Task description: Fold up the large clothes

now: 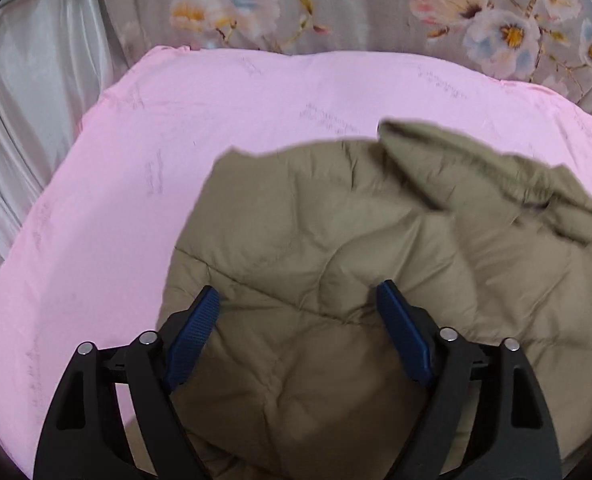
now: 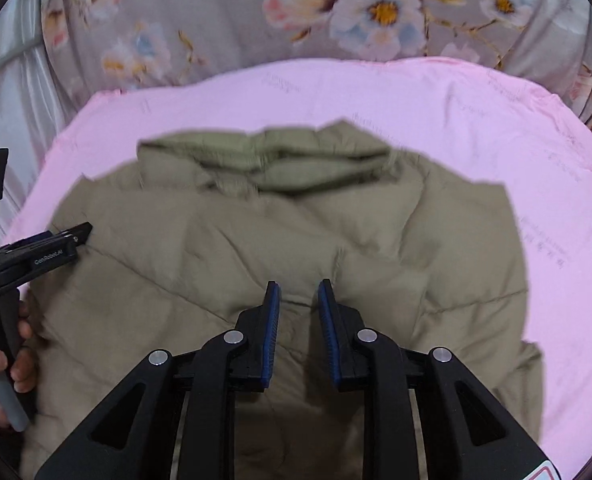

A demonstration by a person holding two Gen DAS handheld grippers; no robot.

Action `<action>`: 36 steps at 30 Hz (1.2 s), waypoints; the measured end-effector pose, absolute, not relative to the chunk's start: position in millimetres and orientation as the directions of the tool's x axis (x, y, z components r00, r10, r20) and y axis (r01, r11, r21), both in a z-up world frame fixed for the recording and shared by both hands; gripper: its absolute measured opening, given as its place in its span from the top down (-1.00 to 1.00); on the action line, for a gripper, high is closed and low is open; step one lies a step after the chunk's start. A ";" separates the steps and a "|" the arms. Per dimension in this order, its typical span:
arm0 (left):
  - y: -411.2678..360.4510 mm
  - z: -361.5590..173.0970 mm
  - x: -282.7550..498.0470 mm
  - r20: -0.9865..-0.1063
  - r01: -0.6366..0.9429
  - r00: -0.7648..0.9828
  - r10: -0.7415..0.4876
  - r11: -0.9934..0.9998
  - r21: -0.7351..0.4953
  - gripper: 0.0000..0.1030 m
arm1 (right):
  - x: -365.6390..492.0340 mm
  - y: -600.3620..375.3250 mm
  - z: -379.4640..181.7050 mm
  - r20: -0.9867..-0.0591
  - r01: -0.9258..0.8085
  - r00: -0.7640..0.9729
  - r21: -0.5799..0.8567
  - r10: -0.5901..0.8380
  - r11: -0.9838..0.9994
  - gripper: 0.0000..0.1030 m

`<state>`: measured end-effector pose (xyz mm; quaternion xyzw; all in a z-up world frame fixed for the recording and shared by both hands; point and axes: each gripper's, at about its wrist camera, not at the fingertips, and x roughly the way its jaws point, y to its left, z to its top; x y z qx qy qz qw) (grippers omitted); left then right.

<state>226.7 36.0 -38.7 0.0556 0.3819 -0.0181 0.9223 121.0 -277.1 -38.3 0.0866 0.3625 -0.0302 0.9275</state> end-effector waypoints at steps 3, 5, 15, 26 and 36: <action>42.4 -43.0 218.4 -0.689 0.061 0.725 0.020 0.994 0.093 -0.68 | 114.8 -276.1 -41.9 -0.671 0.118 0.741 0.128 -0.002 0.985 0.61; 43.3 -45.2 218.5 -0.688 0.059 0.725 0.025 0.994 0.097 -0.69 | 115.0 -276.4 -43.9 -0.670 0.119 0.742 0.123 -0.006 0.985 0.61; 45.4 -25.5 212.5 -0.711 0.095 0.702 -0.051 0.995 0.022 -0.68 | 115.0 -306.8 -30.5 -0.651 0.101 0.742 0.346 0.161 0.933 0.40; -12.7 -2.7 304.0 -0.784 0.166 0.527 -0.327 0.945 -0.282 -0.70 | 197.2 -344.3 -29.4 -0.596 0.210 0.750 0.626 0.287 0.751 0.28; -19.8 -7.3 297.6 -0.737 0.198 0.560 -0.378 0.925 -0.324 0.82 | 186.4 -340.0 -9.4 -0.460 0.084 0.850 0.599 0.256 0.797 0.93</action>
